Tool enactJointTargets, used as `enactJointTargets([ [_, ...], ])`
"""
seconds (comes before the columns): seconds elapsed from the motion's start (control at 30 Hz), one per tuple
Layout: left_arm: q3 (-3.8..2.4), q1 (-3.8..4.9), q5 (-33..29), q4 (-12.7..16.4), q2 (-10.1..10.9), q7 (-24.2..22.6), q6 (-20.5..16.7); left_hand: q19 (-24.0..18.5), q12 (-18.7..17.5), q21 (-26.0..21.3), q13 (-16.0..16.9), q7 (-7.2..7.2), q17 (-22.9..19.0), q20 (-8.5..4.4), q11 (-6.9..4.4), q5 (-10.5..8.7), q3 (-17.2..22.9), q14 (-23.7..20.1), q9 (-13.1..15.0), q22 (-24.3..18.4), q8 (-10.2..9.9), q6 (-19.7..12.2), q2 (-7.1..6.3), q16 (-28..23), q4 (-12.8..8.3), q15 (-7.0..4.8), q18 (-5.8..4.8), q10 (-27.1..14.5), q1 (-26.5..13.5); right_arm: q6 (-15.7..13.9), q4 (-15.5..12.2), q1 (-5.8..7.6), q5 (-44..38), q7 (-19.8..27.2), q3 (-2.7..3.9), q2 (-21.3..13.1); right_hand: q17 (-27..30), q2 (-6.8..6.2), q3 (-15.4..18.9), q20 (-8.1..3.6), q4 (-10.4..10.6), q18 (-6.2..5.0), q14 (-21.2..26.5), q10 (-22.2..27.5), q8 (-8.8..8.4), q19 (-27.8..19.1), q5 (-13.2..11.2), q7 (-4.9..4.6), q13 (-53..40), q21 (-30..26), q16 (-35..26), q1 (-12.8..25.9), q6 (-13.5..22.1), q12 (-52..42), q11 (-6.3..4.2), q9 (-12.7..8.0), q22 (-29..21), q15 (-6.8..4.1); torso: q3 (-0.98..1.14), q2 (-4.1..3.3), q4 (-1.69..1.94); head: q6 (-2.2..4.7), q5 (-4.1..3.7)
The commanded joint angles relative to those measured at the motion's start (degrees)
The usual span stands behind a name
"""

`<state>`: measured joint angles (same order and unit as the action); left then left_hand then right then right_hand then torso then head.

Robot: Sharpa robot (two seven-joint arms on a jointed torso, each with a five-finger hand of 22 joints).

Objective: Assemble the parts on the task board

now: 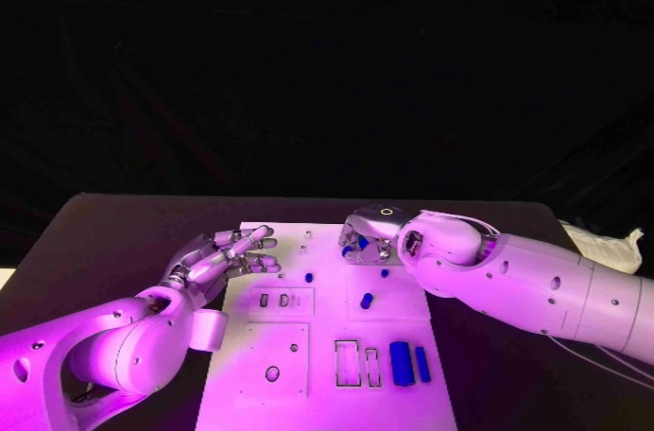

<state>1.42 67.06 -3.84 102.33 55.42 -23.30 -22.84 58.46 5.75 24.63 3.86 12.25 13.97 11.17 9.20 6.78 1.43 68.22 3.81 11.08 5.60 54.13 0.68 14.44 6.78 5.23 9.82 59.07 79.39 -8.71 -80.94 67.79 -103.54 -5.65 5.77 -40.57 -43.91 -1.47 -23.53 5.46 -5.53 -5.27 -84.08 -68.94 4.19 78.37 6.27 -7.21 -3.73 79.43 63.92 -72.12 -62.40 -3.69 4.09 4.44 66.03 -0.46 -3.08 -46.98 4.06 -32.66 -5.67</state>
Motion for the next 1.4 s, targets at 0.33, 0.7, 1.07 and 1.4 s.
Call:
enactJointTargets([
  [0.33, -0.04, 0.08, -0.2, 0.1, 0.0, -0.1, 1.4, 0.2, -0.4, 0.3, -0.1, 0.41, 0.2, 0.04, 0.02, -0.13, 0.2, 0.3, 0.0, 0.1, -0.4, -0.1, 0.13, 0.1, -0.6, 0.08, 0.54, -0.4, 0.6, 4.2, 0.5, -0.05, -0.1, 0.2, -0.02, 0.4, -0.4, -0.17, -2.8, -0.62, -0.8, 0.49, 0.1, -2.1, 0.33, 0.2, 0.2, 0.06, -0.1, 0.6, 0.8, -1.7, -1.9, 0.1, -0.54, 0.4, 0.5, -0.75, -0.09, -0.1, 0.25, -0.25, -0.34],
  [0.7, -0.04, 0.09, -0.2, 0.1, 0.0, 0.0, 1.3, 0.2, -0.4, 0.3, -0.1, 0.41, 0.3, 0.03, 0.02, -0.13, 0.2, 0.3, 0.0, 0.1, -0.5, -0.1, 0.23, 0.1, -0.7, 0.08, 0.54, -0.4, 0.7, 3.9, 1.1, -0.06, -0.1, -0.5, -0.04, 0.8, -0.2, -1.58, -3.1, -0.56, -0.9, 0.5, 0.2, -1.7, -0.17, 0.2, 0.6, -0.08, 0.0, 0.7, 0.8, -1.1, -1.7, 0.3, -0.36, 0.3, 0.5, -0.65, -0.18, -0.08, 0.4, -0.13, -0.42],
  [1.07, -0.04, 0.09, -0.4, 0.0, 0.0, 0.1, 1.2, 0.2, -0.5, 0.3, -0.1, 0.42, 0.3, 0.03, 0.03, -0.13, 0.3, 0.3, 0.0, 0.1, -0.5, -0.1, 0.26, 0.0, -0.8, 0.09, 0.54, -0.5, 0.7, 5.7, 1.7, -0.05, -0.7, -1.3, -0.07, 1.3, 0.1, -2.11, -4.2, -0.47, -1.2, 0.48, 0.3, -1.3, -0.36, 0.1, 1.6, -0.14, 0.1, 0.6, 0.7, -1.5, -1.7, 0.2, -0.29, 0.3, 0.4, -0.57, -0.27, -0.17, 0.53, -0.16, -0.65],
  [1.4, -0.04, 0.09, -0.7, 0.0, 0.0, 0.1, 1.1, 0.1, -0.6, 0.4, -0.1, 0.5, 0.5, 0.05, 0.09, -0.14, 0.3, 0.2, 0.0, 0.2, -0.6, -0.2, 0.46, 0.0, -0.9, 0.14, 0.51, -0.6, 0.7, 4.4, 1.9, -0.05, -1.4, -2.4, -0.14, 1.5, 0.0, -1.84, -5.3, -0.47, -1.2, 0.52, 0.3, -2.0, -0.14, 0.1, 1.4, -0.17, -0.1, 0.8, 0.9, -1.9, -2.4, 0.0, -0.37, 0.5, 0.7, -0.62, -0.23, -0.19, 0.65, -0.15, -0.68],
])
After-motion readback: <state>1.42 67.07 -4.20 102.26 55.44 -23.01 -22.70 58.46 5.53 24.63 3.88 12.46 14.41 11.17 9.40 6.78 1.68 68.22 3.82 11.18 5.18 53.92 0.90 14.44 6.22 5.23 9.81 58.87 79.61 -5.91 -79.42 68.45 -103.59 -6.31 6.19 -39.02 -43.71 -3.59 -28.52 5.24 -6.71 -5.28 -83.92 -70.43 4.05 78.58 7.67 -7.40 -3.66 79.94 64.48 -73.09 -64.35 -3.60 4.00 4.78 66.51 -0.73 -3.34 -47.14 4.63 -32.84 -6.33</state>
